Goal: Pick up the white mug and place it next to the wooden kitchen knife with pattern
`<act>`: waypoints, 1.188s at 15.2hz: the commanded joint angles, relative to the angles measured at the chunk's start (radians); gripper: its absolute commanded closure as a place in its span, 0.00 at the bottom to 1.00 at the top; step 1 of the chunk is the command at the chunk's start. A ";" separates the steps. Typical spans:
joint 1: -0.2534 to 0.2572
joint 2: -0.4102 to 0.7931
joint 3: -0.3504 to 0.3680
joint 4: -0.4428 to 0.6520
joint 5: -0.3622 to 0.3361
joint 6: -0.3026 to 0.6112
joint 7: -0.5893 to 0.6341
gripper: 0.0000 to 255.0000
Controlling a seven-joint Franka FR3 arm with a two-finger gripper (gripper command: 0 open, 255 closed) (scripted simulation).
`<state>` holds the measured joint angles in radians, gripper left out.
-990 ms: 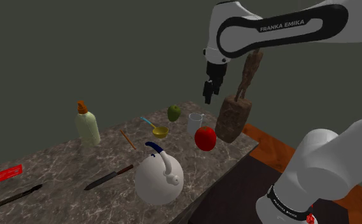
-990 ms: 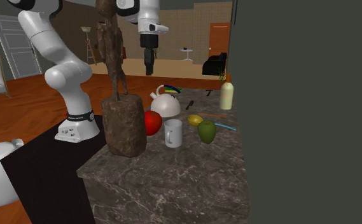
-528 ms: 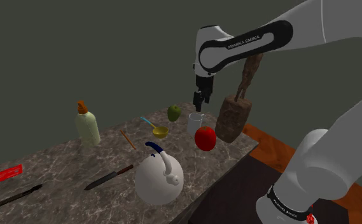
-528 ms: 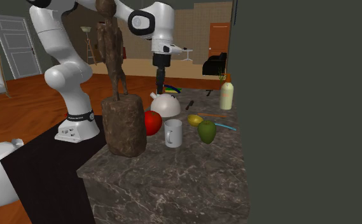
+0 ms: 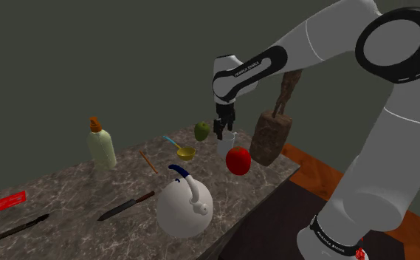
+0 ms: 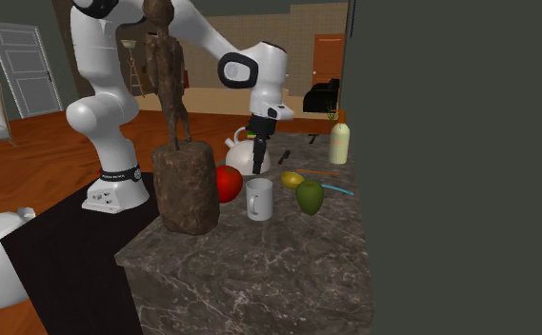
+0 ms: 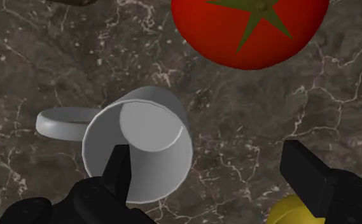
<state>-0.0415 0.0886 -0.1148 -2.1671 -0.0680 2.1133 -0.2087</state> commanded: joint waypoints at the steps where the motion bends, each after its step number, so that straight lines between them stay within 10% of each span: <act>1: -0.008 0.081 -0.004 0.041 0.014 0.023 -0.011 0.00; 17: -0.013 0.133 -0.005 -0.007 0.017 0.122 -0.014 0.00; 18: -0.013 0.133 -0.005 -0.007 0.017 0.122 -0.014 1.00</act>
<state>-0.0542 0.2211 -0.1199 -2.1739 -0.0515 2.2354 -0.2228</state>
